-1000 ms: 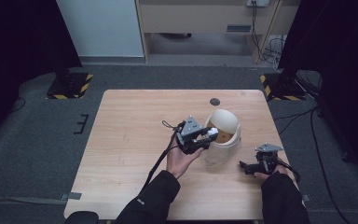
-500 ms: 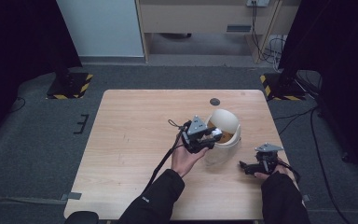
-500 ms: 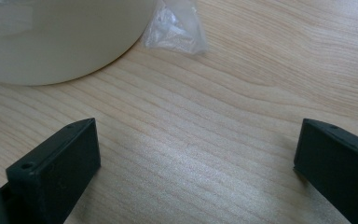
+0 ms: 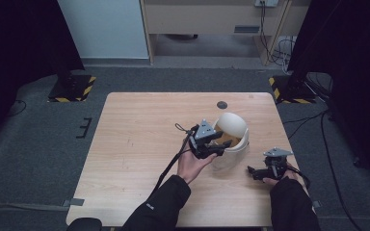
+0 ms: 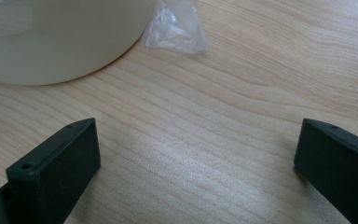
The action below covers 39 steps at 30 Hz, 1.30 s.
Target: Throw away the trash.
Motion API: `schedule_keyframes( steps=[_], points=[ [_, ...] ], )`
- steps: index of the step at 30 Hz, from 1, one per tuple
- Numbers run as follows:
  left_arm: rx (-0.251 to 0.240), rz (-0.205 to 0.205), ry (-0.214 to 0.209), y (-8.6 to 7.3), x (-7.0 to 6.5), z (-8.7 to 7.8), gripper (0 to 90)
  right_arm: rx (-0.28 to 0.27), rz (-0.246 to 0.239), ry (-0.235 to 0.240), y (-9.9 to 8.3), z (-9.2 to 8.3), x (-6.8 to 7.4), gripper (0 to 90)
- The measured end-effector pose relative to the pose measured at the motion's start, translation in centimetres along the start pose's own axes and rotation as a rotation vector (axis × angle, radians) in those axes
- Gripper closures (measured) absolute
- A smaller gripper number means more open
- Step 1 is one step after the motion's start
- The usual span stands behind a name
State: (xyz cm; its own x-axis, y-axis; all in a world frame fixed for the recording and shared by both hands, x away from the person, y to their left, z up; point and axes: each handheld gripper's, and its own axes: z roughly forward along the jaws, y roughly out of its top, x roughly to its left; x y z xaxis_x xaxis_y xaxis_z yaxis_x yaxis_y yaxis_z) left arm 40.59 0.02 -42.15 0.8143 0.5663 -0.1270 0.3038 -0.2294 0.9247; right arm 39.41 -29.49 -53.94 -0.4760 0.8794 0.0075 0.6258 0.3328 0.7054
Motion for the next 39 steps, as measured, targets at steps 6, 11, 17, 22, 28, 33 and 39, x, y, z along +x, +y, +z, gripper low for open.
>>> schedule_keyframes(
  steps=[6, 11, 17, 22, 28, 33, 39],
  points=[
    [-0.007, 0.018, 0.007, 0.3, 0.0, -0.9, 47.1, 0.000, 0.000, 0.000, 0.0, 0.0, 0.0, 0.5],
    [-0.008, 0.036, 0.017, 0.4, 0.2, -2.6, 43.9, 0.000, 0.000, 0.000, 0.0, 0.0, 0.0, 0.5],
    [0.006, 0.037, 0.042, -0.6, 1.3, -5.4, 39.8, 0.000, 0.000, 0.000, 0.0, 0.0, 0.0, 0.5],
    [0.027, 0.012, 0.075, -2.1, 2.4, -7.6, 38.8, 0.000, 0.000, 0.000, 0.0, 0.0, 0.0, 0.5],
    [0.050, -0.012, 0.108, -3.6, 3.5, -9.5, 35.5, 0.000, 0.001, 0.000, 0.0, 0.0, 0.0, 0.5],
    [0.081, -0.016, 0.128, -5.1, 4.1, -10.7, 32.1, 0.000, 0.001, 0.000, 0.0, 0.0, 0.0, 0.5],
    [0.127, -0.037, 0.164, -7.5, 5.1, -12.1, 28.4, 0.001, -0.001, 0.001, 0.0, 0.0, 0.0, 0.5]
  ],
)
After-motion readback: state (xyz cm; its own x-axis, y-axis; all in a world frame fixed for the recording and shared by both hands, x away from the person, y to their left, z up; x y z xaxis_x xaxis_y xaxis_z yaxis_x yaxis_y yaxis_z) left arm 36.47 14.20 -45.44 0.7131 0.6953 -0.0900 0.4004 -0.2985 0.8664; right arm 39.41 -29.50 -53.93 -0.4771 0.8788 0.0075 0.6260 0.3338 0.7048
